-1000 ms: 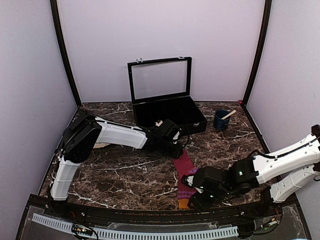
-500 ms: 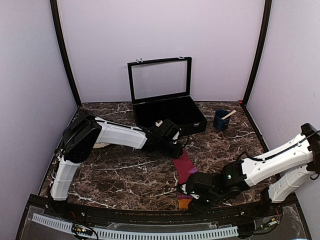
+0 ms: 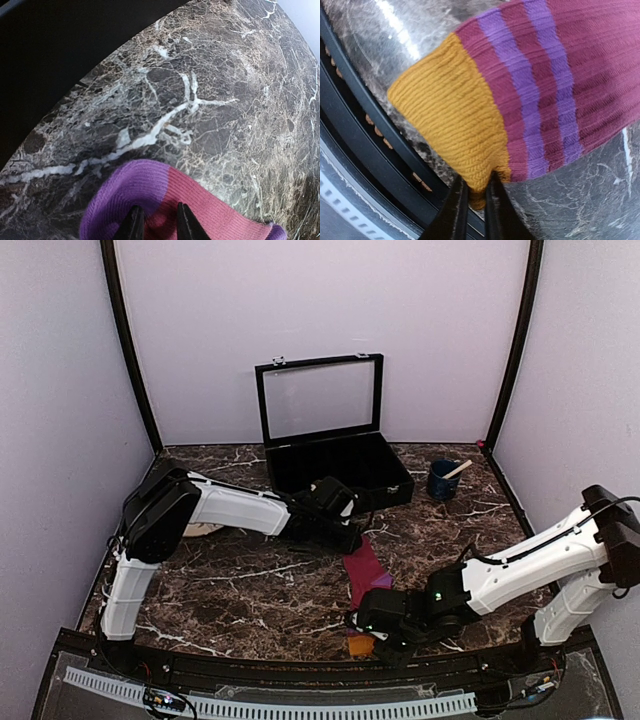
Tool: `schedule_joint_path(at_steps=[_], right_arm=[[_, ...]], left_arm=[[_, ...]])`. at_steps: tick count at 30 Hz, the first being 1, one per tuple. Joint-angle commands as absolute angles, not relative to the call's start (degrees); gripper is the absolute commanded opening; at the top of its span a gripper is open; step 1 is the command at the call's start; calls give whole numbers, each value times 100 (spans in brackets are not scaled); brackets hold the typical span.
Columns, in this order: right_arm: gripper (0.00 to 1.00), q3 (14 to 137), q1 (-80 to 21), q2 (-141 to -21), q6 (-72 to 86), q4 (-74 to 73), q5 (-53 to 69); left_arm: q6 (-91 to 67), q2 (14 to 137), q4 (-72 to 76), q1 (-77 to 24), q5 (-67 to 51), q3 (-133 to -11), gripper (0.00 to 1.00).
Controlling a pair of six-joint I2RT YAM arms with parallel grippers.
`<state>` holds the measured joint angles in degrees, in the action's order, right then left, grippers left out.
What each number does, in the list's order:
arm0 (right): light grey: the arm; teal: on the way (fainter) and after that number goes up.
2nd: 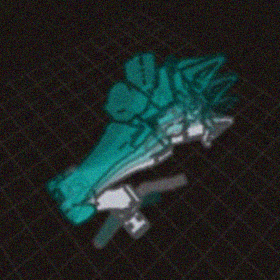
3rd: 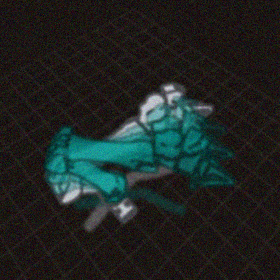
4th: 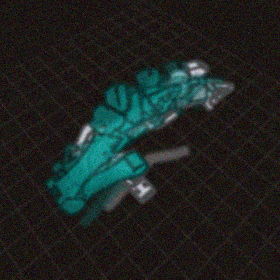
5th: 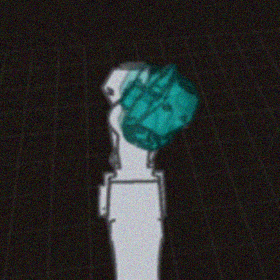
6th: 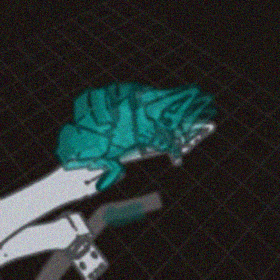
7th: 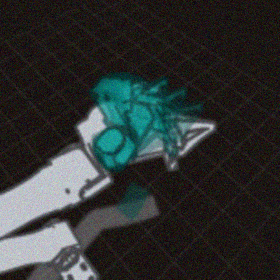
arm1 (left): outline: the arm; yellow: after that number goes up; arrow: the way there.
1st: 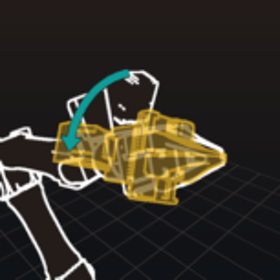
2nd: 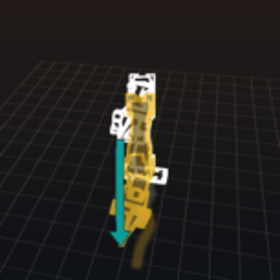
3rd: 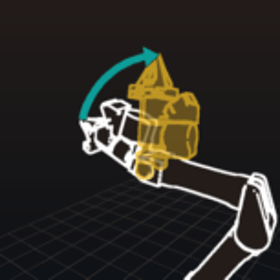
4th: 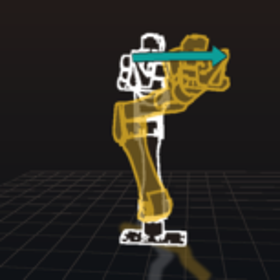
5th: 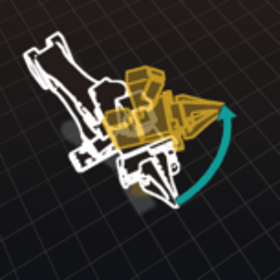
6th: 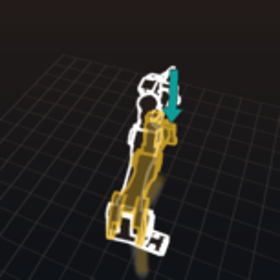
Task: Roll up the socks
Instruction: Pick up the sock from the center of the board, then fold the sock at the center of the board.
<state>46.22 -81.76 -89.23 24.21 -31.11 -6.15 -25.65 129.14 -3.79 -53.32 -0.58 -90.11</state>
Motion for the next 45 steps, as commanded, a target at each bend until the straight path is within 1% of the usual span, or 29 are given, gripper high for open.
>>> schedule_joint_path(at_steps=[1,2,4,8,11,16,21,28,35,38,45], right_arm=[[7,4716,-8233,-9050,2349,-3207,-424],[4,4733,-8232,-9057,2340,-3234,-411],[1,4823,-8230,-9068,2294,-3292,-383],[2,5128,-8227,-9060,2212,-3537,-309],[2,5448,-8224,-9028,2153,-3784,-222],[2,6066,-8096,-9084,2052,-4217,210],[2,6654,-7890,-9376,2027,-4563,650],[2,7349,-7751,-9798,2001,-4891,927],[2,8219,-7708,-10120,2019,-5304,921],[2,8541,-7659,-10181,1967,-5558,920],[2,8820,-7488,-10191,1855,-5828,900]], left_arm=[[-2479,12895,-1066,-5186,46,-8647,26],[-2480,12886,-1052,-5178,38,-8624,26],[-2479,12845,-1040,-5169,42,-8586,27],[-2503,12638,-1022,-5168,115,-8454,34],[-2519,12336,-923,-5168,119,-8245,37],[-2644,11488,-502,-5179,163,-7530,40],[-2759,10585,86,-5217,136,-6476,41],[-2532,9717,607,-5463,-162,-5500,40],[-2598,9301,1041,-5541,-490,-4737,37],[-2611,9323,1228,-5575,-626,-4587,37],[-2520,9860,1281,-5607,-864,-4842,34]])
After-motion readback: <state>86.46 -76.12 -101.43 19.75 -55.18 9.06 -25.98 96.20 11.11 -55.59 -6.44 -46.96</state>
